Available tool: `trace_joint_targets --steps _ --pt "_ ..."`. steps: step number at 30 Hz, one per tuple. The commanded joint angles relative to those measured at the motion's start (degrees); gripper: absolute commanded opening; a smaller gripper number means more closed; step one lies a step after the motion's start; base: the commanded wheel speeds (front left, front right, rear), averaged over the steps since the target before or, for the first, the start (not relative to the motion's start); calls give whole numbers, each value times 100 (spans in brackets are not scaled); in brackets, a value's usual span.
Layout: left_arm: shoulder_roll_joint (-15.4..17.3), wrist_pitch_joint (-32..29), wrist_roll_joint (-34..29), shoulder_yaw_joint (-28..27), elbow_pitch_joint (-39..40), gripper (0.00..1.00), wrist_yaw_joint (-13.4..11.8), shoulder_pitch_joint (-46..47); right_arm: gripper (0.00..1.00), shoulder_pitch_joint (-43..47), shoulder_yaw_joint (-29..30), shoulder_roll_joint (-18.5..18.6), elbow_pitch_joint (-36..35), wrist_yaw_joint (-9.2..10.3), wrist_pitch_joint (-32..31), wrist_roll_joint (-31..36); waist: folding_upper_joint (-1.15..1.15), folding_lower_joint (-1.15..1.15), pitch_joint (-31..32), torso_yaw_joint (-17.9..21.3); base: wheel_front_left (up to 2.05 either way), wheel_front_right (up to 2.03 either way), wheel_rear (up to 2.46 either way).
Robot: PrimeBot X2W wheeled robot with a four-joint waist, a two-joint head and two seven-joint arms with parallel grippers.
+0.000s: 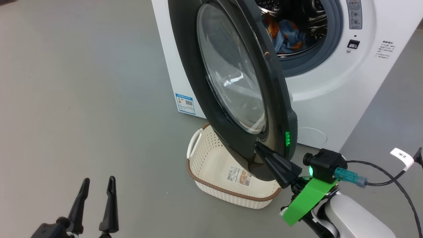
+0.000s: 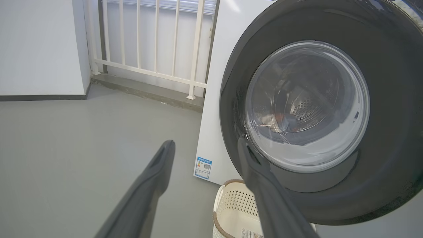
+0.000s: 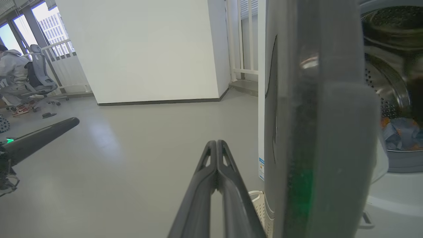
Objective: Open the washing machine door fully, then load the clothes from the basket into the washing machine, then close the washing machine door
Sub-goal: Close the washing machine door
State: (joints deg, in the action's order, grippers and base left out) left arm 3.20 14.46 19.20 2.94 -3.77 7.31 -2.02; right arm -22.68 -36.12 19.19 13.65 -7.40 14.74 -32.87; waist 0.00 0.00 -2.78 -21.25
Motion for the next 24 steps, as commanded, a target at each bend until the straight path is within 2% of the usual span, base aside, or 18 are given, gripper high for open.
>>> trace_joint_targets --steps 1,14,24 --pt "88 53 -21 -171 133 100 18 229 0 -166 30 -58 -77 -9 26 -63 0 0 -23 -13 0 0 0" --pt "94 54 -44 -126 143 100 18 368 0 -214 992 130 85 -9 26 9 0 0 -491 -78 0 0 0" --pt "53 54 -60 -41 196 100 18 520 0 -515 1566 376 98 -9 26 113 0 0 -926 14 0 0 0"
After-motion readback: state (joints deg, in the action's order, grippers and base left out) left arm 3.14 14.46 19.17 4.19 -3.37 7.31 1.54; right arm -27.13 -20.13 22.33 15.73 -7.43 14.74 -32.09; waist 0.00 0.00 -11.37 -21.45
